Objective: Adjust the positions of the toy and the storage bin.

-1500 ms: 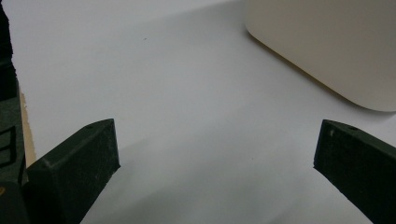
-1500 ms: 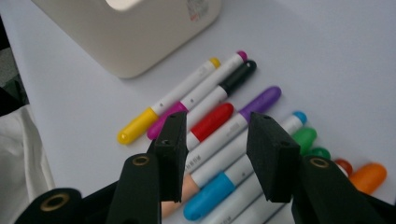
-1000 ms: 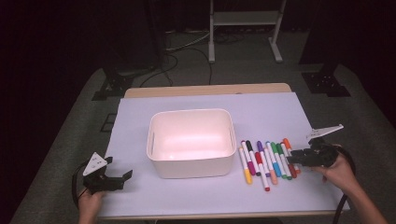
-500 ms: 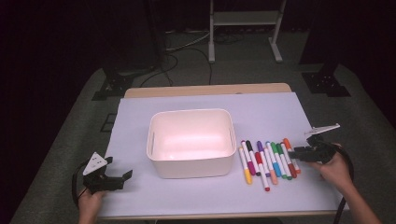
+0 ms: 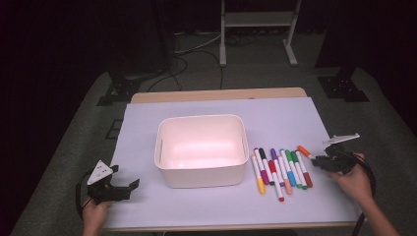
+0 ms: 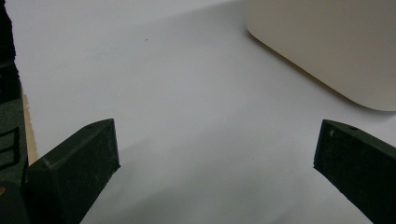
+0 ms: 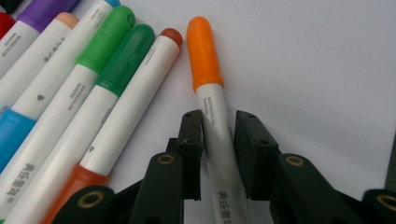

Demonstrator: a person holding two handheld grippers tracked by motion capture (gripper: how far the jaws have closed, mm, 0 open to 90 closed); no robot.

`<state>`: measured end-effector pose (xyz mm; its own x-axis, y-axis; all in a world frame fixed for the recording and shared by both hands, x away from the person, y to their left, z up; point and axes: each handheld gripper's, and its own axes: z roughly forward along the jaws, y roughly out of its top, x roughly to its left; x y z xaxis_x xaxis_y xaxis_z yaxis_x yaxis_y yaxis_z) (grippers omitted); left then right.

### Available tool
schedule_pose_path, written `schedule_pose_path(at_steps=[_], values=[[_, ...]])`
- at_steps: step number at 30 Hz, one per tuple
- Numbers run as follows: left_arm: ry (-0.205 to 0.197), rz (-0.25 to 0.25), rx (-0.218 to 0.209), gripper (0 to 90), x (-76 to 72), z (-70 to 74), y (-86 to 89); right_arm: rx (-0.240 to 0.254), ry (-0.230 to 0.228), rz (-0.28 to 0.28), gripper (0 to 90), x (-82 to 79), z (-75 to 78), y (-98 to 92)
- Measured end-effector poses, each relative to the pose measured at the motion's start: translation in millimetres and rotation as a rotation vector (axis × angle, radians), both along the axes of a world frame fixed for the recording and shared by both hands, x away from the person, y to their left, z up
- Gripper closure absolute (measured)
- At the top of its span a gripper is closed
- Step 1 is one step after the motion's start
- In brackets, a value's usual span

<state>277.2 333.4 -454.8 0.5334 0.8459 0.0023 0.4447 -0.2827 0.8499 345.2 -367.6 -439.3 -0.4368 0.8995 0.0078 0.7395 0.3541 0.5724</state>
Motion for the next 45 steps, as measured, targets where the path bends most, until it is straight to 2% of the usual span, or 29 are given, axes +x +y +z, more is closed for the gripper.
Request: schedule_pose_path(at_steps=[3,8,10,13,22,24,25,33,37,39,45], values=[[0.0,0.0,0.0,0.0,-0.1,0.0,0.0,0.008,0.011,-0.01,75.6,0.1,0.8,-0.2],[0.006,0.0,-0.001,0.0,0.4,-0.1,0.0,0.058,0.039,-0.007,75.7,-1.8,4.6,-3.5],[0.004,0.001,0.001,0.0,0.3,0.0,0.1,0.084,0.033,0.003,75.7,-4.3,9.6,-3.3],[0.0,-0.001,0.003,0.0,-0.1,0.0,-0.2,0.14,0.013,0.028,75.7,-9.9,22.6,0.7],[0.001,-0.002,0.005,0.0,0.0,0.0,-0.4,0.203,-0.046,0.171,75.7,-21.2,70.4,36.2],[0.002,-0.004,0.006,0.0,0.1,-0.1,-0.5,0.207,-0.051,0.188,75.7,-21.3,75.5,40.7],[0.001,-0.004,0.006,0.0,0.1,-0.1,-0.4,0.198,-0.06,0.214,75.7,-22.0,87.2,52.6],[-0.002,-0.003,0.003,0.0,-0.2,0.0,-0.2,0.189,-0.104,0.334,75.7,-24.1,129.0,89.4],[-0.002,-0.002,0.0,0.0,-0.3,0.1,0.2,0.19,-0.116,0.362,75.7,-22.5,140.3,99.6],[0.002,-0.003,0.001,0.0,-0.2,0.2,0.2,0.193,-0.126,0.392,75.7,-21.0,151.4,108.8],[0.001,-0.002,0.0,0.0,-0.3,0.2,0.2,0.193,-0.141,0.451,75.7,-20.9,170.6,131.7]])
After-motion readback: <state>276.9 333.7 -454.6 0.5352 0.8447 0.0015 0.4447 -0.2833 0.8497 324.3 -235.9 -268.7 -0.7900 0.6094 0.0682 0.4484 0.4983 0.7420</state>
